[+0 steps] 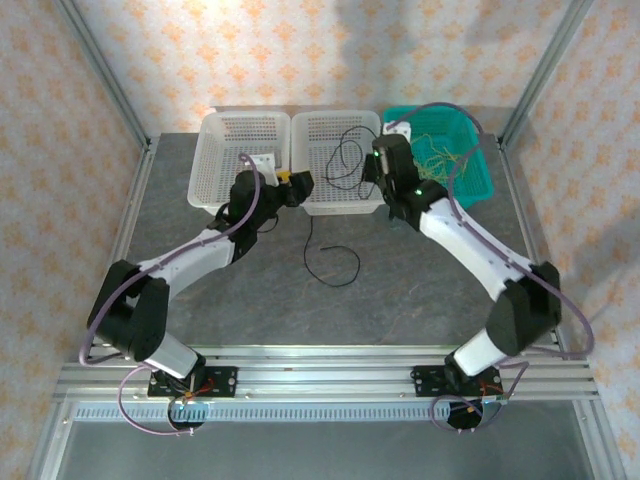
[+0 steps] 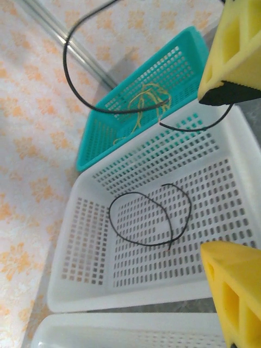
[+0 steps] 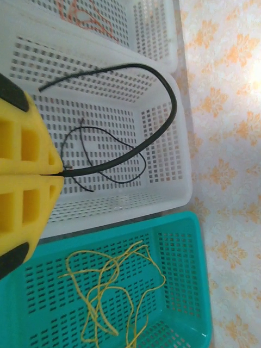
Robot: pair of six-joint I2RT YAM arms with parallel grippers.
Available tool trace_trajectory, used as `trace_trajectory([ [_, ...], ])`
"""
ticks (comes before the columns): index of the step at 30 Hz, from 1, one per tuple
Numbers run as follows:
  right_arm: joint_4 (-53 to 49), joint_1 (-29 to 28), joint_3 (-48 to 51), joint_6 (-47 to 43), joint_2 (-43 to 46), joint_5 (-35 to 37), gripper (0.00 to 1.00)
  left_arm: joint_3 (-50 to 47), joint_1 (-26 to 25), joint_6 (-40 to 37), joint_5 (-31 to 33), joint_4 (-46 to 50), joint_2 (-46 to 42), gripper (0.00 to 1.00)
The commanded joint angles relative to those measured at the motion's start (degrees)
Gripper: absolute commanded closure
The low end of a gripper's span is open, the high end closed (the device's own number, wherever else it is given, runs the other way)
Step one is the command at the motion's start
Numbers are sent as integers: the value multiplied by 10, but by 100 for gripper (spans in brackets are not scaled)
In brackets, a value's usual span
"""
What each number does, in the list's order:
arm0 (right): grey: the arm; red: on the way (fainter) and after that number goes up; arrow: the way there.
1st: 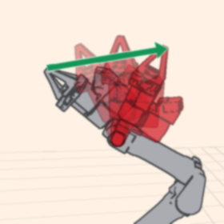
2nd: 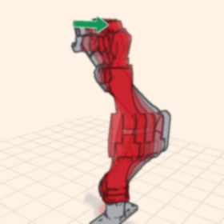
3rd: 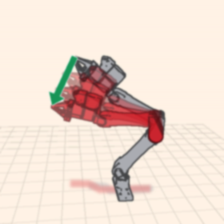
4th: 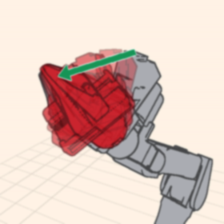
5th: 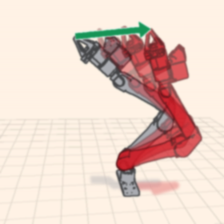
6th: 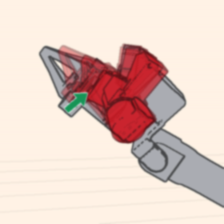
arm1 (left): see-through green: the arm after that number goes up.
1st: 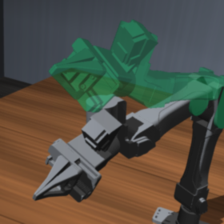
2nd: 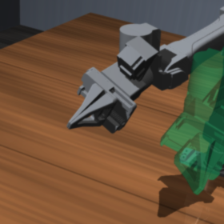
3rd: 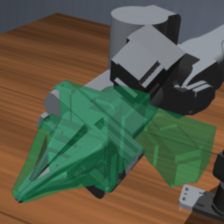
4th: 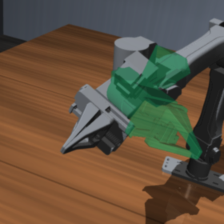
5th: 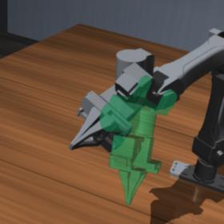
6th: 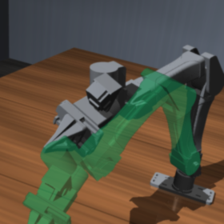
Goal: Untangle the cables
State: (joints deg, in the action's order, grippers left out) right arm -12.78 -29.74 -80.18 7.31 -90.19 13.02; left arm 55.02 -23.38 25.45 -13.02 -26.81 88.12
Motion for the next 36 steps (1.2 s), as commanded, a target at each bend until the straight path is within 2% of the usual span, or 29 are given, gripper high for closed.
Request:
trace_trajectory([
  [1, 32, 15, -54, 13, -59, -19, 100, 38, 19, -6, 2, -25, 27, 30],
  [7, 12, 30, -179, 11, -206, -71, 100, 89, 46, -1, -16, -21, 82, 28],
  [12, -17, 39, -297, -4, -327, -141, 100, 121, 47, -11, -20, -4, 120, 28],
  [16, -66, 52, -400, 1, -416, -158, 100, 137, 47, -6, -23, 2, 148, 28],
  [20, -120, 57, -471, 0, -468, -128, 88, 131, 47, -1, -27, 2, 157, 29],
  [26, -114, 57, -446, -10, -445, -115, 70, 113, 46, -7, -25, 2, 148, 29],
  [30, -106, 54, -415, -18, -403, -106, 71, 103, 42, -12, -23, 7, 128, 29],
  [36, -36, 10, -237, -25, -262, -65, 72, 21, 29, -7, -1, -3, 48, 29],
])
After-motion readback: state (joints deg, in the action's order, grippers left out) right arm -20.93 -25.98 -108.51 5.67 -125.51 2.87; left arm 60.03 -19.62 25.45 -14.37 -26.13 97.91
